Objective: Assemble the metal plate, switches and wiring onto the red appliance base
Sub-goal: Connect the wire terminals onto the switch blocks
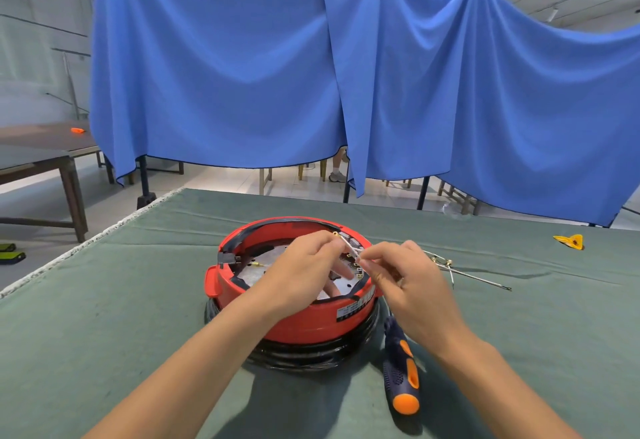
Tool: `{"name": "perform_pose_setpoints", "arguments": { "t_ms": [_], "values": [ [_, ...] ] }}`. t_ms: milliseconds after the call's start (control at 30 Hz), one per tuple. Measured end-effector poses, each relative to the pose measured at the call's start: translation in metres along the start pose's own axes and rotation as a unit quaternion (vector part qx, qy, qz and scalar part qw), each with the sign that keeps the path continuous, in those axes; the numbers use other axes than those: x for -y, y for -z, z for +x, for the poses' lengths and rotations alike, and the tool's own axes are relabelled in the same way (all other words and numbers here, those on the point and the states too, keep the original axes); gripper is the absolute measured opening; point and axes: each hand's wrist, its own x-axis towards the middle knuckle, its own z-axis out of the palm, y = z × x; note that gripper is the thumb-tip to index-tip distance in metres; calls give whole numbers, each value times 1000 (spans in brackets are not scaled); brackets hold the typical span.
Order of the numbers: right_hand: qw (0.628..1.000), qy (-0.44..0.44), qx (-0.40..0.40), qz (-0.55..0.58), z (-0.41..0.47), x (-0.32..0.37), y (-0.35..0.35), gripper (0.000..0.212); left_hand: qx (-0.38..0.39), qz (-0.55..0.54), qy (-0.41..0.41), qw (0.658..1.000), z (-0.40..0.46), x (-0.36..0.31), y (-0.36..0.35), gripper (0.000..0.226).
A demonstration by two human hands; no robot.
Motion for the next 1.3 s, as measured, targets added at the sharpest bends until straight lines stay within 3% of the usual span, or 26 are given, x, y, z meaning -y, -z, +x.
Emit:
{"name": "perform_pose_setpoints", "arguments": {
  "t_ms": [100,233,300,400,467,567,667,800,933,1300],
  "values": [
    [998,48,-1,-33,0,6,-2,8,11,-55,19,998,-2,-4,4,39],
    [996,80,-15,-35,0,14,-6,16,-21,-104,32,994,-2,-3,5,33],
    [997,67,-29,-6,0,15,-6,15,-43,-149,41,987,-3,-3,6,30],
    [991,1,-112,68,1,17,-3,10,-75,-192,55,977,-3,-3,9,30],
    [981,-67,-150,101,2,17,-1,16,-80,-185,57,978,-3,-3,9,31],
    [961,-182,-115,173,5,15,-2,9,-80,-164,60,981,-3,-1,8,31],
    [937,-240,-101,231,4,16,-3,10,-80,-135,55,986,-2,1,6,32],
    [911,-287,-104,278,8,15,1,19,-80,-115,49,989,-1,1,6,32],
    [896,-316,-74,303,9,14,2,11,-80,-97,38,991,-2,2,5,31],
    [894,-319,-31,314,8,16,2,5,-84,18,39,996,-4,3,2,21]
  ]
}}
